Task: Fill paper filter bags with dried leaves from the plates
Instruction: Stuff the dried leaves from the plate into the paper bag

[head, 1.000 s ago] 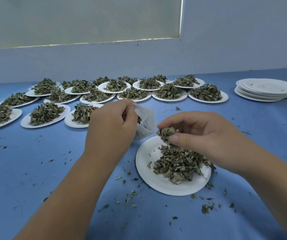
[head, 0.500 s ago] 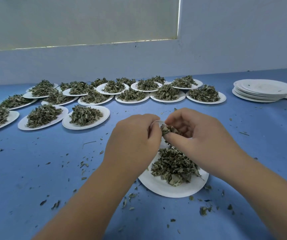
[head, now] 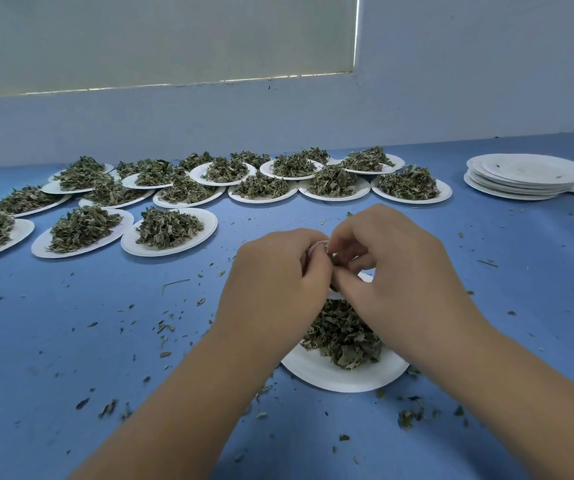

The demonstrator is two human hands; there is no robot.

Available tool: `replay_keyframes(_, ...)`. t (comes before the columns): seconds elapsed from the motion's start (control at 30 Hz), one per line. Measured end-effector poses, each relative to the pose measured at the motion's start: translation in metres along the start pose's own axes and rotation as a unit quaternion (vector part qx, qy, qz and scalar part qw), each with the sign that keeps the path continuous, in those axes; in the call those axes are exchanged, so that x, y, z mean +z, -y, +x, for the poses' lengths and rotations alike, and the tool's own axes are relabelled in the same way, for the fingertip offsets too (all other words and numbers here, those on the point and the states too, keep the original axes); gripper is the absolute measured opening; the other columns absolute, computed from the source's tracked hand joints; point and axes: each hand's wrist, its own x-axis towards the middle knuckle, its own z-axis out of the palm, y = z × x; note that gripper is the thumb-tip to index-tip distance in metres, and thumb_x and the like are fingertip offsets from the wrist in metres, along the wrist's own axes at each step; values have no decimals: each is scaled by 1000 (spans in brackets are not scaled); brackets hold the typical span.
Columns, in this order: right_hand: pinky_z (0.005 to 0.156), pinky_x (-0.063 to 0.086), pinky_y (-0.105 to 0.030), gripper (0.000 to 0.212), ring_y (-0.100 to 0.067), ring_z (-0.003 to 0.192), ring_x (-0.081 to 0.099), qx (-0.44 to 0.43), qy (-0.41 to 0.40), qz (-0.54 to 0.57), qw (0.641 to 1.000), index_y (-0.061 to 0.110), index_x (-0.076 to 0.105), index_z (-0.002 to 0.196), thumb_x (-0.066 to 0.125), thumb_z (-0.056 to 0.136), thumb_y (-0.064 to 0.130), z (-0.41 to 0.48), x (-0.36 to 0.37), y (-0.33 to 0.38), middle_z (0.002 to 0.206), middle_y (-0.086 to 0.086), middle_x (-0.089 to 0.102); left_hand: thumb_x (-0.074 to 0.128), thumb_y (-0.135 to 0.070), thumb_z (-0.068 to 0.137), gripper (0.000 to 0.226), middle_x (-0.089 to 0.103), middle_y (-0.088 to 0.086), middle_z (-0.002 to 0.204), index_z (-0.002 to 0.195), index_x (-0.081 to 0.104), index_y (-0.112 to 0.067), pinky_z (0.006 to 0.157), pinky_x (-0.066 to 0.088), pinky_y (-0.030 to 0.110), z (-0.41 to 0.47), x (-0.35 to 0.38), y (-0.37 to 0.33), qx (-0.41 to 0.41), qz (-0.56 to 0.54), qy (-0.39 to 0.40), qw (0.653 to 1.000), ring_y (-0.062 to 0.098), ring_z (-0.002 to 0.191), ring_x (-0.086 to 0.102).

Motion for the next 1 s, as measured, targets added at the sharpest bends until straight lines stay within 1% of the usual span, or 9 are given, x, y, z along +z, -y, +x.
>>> replay_keyframes(0.27, 78, 56, -32, 22, -4, 81, 66, 33, 29, 107, 993, 30, 60, 82, 68, 84, 10, 3, -5, -6, 81, 12, 67, 59, -15, 88, 21, 59, -11, 56, 86, 76, -26, 53, 36, 9, 2, -2, 5, -31, -20, -29, 999, 0, 58, 52)
replay_keyframes(0.37, 81, 56, -26, 21, -3, 83, 68, 32, 14, 151, 988, 31, 64, 83, 67, 86, 10, 4, -10, -8, 82, 14, 70, 59, -12, 90, 21, 58, -16, 54, 89, 76, -23, 48, 33, 5, 4, -6, 6, -52, -43, -37, 997, -4, 50, 50)
replay_keyframes(0.47, 78, 48, -7, 22, 6, 85, 64, -33, 12, 84, 996, 29, 73, 89, 60, 85, 12, 2, -16, -7, 83, 20, 70, 57, -13, 91, 22, 53, -6, 52, 88, 75, -25, 44, 31, 8, 5, -8, 8, -63, -60, -37, 996, 1, 44, 43)
replay_keyframes(0.53, 75, 51, -15, 29, -1, 84, 64, -75, 30, 19, 997, 26, 76, 91, 54, 80, 10, 1, -18, -5, 84, 18, 71, 57, -13, 91, 23, 51, -1, 53, 84, 72, -28, 44, 30, 11, 6, -10, 7, -64, -67, -41, 995, 4, 44, 40)
replay_keyframes(0.6, 69, 53, -35, 33, -16, 82, 62, -101, 62, -33, 992, 24, 76, 91, 50, 78, 9, -1, -17, -3, 84, 12, 72, 57, -12, 91, 24, 51, -8, 49, 83, 71, -29, 44, 31, 10, 6, -10, 7, -67, -72, -45, 994, 2, 44, 42)
replay_keyframes(0.73, 66, 46, -39, 41, -20, 76, 44, -106, 162, -97, 976, 30, 70, 94, 36, 77, 15, 0, -13, -3, 102, 22, 68, 58, -10, 91, 22, 52, -22, 47, 85, 74, -24, 45, 31, 5, 4, -9, 4, -67, -85, -46, 993, -4, 45, 47)
replay_keyframes(0.83, 65, 44, -41, 22, -18, 72, 35, -106, 197, -115, 968, 28, 51, 73, 33, 76, 15, 1, -7, -4, 82, 21, 60, 58, -13, 91, 20, 56, -24, 55, 91, 76, -23, 48, 33, 5, 2, -5, 2, -59, -72, -29, 995, -5, 51, 50)
replay_keyframes(0.93, 69, 44, -35, 29, -16, 76, 42, -100, 173, -74, 977, 26, 62, 79, 37, 77, 14, 1, -7, -6, 81, 19, 62, 58, -14, 90, 20, 58, -25, 57, 92, 76, -22, 52, 34, 4, 2, -6, 2, -50, -55, -33, 997, -7, 56, 52)
replay_keyframes(1.0, 71, 43, -20, 33, -8, 78, 52, -77, 125, -2, 989, 30, 72, 91, 45, 79, 14, 2, -13, -5, 89, 18, 67, 58, -12, 90, 21, 56, -22, 53, 90, 76, -21, 50, 33, 5, 3, -11, 3, -47, -51, -46, 997, -5, 51, 50)
